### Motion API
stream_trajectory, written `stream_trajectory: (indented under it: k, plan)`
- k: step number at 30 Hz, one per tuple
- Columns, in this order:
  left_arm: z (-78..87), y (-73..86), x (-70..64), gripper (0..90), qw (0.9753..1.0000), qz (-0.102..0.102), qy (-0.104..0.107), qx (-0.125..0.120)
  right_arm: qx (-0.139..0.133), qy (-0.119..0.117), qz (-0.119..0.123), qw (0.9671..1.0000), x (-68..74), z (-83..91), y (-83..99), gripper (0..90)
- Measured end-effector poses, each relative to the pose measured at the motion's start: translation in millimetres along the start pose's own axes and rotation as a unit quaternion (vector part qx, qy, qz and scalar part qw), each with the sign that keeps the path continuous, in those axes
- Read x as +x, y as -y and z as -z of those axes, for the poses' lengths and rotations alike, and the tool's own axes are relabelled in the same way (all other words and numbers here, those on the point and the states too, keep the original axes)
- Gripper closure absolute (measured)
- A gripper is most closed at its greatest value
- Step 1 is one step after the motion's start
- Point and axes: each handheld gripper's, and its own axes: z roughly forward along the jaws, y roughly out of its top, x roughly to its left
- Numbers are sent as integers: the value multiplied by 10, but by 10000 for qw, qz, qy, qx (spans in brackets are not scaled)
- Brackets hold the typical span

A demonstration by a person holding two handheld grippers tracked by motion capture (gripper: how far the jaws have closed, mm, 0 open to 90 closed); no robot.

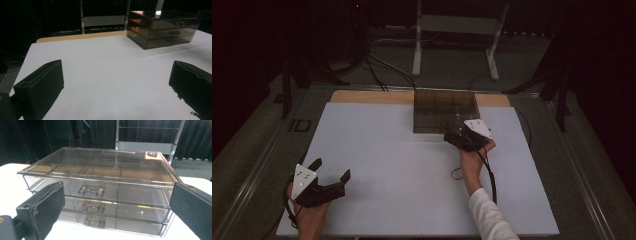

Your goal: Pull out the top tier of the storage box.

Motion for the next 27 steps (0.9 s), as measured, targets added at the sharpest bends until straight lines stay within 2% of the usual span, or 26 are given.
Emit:
stream_trajectory:
  k: [5, 12, 20, 23, 27]
  plan:
    - [1, -1, -1, 12, 10000, 2, 1, -3, 6, 30, 21, 10000, 24, -40, 5, 1]
    - [5, -1, 2, 11, 10000, 11, -1, -5, -161, 40, -154, 9997, 62, -79, 21, 2]
    - [3, 1, 1, 11, 10000, 10, 2, -7, -125, 134, -62, 9998, 84, -113, 23, 1]
    - [6, 0, 1, 12, 10000, 24, 3, -14, -110, 277, -40, 9995, 103, -127, 11, 0]
    - [8, 0, 6, 12, 10000, 33, 9, -24, -123, 216, -2, 9997, 137, -138, -10, 0]
